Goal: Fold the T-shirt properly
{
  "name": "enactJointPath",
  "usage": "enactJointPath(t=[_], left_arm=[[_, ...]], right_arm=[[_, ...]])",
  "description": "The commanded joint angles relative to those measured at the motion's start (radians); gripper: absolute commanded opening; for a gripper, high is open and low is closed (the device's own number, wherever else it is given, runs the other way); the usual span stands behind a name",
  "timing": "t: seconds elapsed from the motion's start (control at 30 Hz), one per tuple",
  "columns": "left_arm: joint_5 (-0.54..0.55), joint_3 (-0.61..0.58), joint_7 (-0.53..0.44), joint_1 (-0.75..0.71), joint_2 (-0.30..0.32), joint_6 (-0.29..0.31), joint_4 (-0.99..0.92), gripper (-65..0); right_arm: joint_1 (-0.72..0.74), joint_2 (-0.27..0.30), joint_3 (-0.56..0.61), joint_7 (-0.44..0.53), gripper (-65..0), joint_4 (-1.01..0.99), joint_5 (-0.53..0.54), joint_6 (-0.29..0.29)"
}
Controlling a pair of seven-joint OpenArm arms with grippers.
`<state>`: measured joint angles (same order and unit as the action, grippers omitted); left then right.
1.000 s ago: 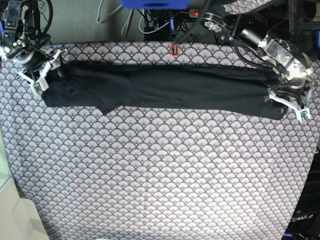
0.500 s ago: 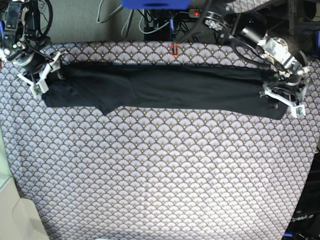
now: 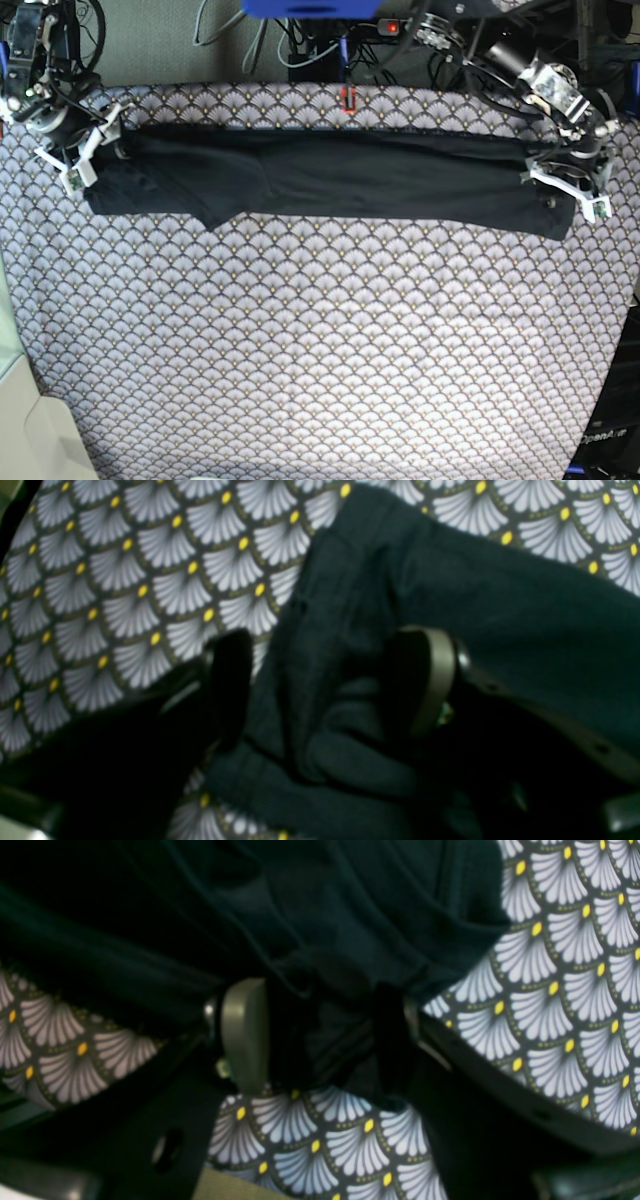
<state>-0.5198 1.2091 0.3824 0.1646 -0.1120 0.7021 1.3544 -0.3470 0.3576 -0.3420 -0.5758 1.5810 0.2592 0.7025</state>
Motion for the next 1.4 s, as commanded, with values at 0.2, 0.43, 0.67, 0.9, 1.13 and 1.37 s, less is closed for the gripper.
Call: enactJointPath(t=[0.2,0.43,0.67,0.9,1.13,1.37], left_arm=[[-0.036,0.015,0.037,0.008,0.013,-0.004,-0.048,-22.5],[-0.043,0.045,0.036,0.008,0.013,-0.004,-0.046,-58.6],[-0.044,0.042,0.040,0.010,0.019,-0.004,-0.022,-65.0],[-0.047,0.008,0.042,0.002,-0.045,-0.004,0.219,-65.0],[0.048,-0.251,0.227,-0.161,-0.045,-0.004,0.434,-65.0],[0.074,-0.544,0.404,-0.274,-0.045,-0.004,0.623,-65.0]], right_arm=[[0.006,0.021,-0.009,0.013,-31.0,0.012,0.002,-0.004],[0.006,0.021,-0.010,0.013,-31.0,0.012,0.002,-0.004],[0.006,0.021,-0.010,0.013,-31.0,0.012,0.002,-0.004],[0.006,0.021,-0.010,0.013,-31.0,0.012,0.002,-0.004],[0.006,0.019,-0.009,0.013,-31.0,0.012,0.002,-0.004],[0.006,0.018,-0.009,0.013,-31.0,0.017,0.002,-0.004]])
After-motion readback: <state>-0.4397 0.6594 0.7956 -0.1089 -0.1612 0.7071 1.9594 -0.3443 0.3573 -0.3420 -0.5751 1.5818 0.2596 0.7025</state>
